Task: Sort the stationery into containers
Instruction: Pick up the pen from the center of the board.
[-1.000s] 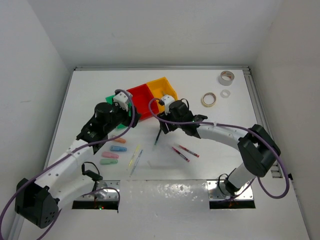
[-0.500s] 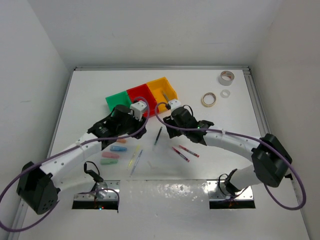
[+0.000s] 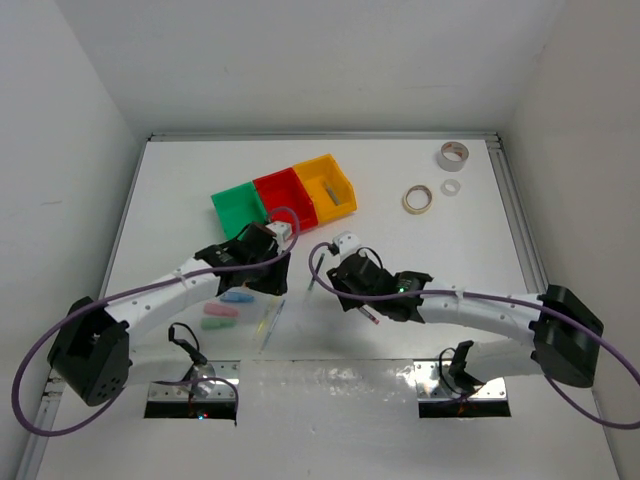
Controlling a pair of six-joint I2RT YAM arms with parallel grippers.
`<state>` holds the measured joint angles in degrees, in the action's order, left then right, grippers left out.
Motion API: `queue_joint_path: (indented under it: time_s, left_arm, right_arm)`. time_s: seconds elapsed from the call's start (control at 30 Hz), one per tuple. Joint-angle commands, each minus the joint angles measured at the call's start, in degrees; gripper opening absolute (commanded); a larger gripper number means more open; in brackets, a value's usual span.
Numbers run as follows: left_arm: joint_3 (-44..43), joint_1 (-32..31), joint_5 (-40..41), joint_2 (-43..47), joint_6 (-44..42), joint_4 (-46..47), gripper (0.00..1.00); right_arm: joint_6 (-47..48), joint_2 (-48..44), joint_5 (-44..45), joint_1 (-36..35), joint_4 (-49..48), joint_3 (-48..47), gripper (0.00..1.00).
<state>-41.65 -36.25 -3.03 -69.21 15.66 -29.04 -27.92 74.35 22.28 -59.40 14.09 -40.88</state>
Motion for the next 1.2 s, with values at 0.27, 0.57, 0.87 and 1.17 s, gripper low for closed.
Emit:
queue_joint_path:
  time_s: [0.27,0.57,0.87,1.17]
  left_arm:
    - [0.0,0.6,2.8,-7.0,10.4,-9.8,0.37]
    - [5.2,1.1,5.8,-9.7,12.8,-6.4,0.35]
    - [7.7,0.5,6.4,-11.7,7.5,2.2,0.33]
    - [10.7,0.4,5.2,-12.0,7.5,6.6,0.01]
  right_arm:
    - [-3.3,-2.5,2.3,-2.2,-7.1,7.7,0.51]
    - [-0.7,1.4,-1.2,-4.1,-8.7,6.0,0.51]
    - [-1.1,1.0,-1.5,-4.7,-9.3,7.3,0.51]
    - [-0.7,2.4,-1.6,-5.6,-8.6,6.5,0.5]
